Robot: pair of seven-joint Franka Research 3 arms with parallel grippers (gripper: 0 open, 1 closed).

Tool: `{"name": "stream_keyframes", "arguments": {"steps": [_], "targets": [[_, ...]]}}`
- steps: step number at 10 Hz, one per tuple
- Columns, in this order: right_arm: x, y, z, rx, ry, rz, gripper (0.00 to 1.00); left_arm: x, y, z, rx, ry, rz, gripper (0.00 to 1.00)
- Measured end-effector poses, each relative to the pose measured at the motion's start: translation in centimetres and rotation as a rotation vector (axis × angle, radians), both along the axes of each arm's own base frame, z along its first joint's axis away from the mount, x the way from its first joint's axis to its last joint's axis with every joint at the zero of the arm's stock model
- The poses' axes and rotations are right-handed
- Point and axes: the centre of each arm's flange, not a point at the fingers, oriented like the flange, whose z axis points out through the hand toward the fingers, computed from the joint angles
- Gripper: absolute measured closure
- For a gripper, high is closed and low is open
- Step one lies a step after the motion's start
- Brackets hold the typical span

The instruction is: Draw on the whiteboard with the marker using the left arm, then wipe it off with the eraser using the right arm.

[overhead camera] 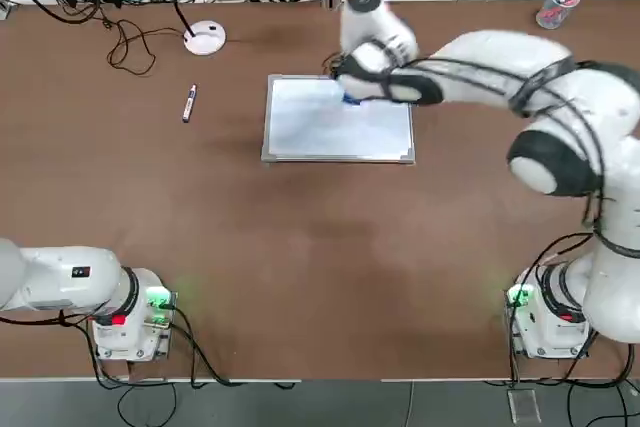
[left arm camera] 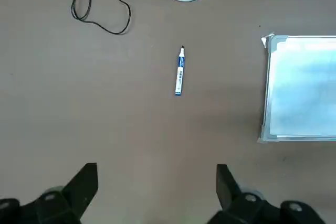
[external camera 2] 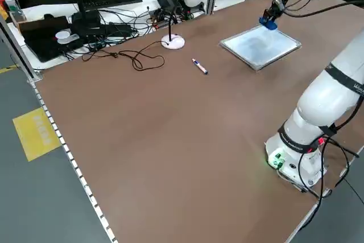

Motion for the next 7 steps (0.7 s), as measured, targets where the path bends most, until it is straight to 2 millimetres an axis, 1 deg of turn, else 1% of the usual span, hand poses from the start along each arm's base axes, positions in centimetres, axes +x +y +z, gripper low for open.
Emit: {"name": "stream_keyframes", "arguments": {"steps": [1, 2, 3, 5, 6, 7], "targets": [[0.1, -1.3, -0.4, -0.005, 0.006, 0.002, 0.44, 0.0, 0.0, 0.0, 0.0, 0.0, 0.0, 0.0], [0.1, -2.1, -1.2, -0.003, 0.003, 0.003, 0.44, 0.0, 0.0, 0.0, 0.0, 0.001, 0.0, 0.0], [-0.1, -2.6, -2.7, -0.001, -0.001, 0.004, 0.44, 0.0, 0.0, -0.1, 0.0, 0.002, 0.0, 0.0], [-0.9, -2.9, -6.3, -0.004, 0.0, 0.008, 0.44, 0.1, 0.0, -0.3, 0.0, 0.005, 0.0, 0.0], [-1.2, -2.8, -7.9, -0.006, 0.002, 0.011, 0.44, 0.1, 0.0, -0.3, 0.0, 0.006, 0.0, 0.0], [-1.4, -2.7, -9.0, -0.01, 0.005, 0.014, 0.44, 0.2, 0.0, -0.4, 0.0, 0.007, 0.0, 0.0]]}}
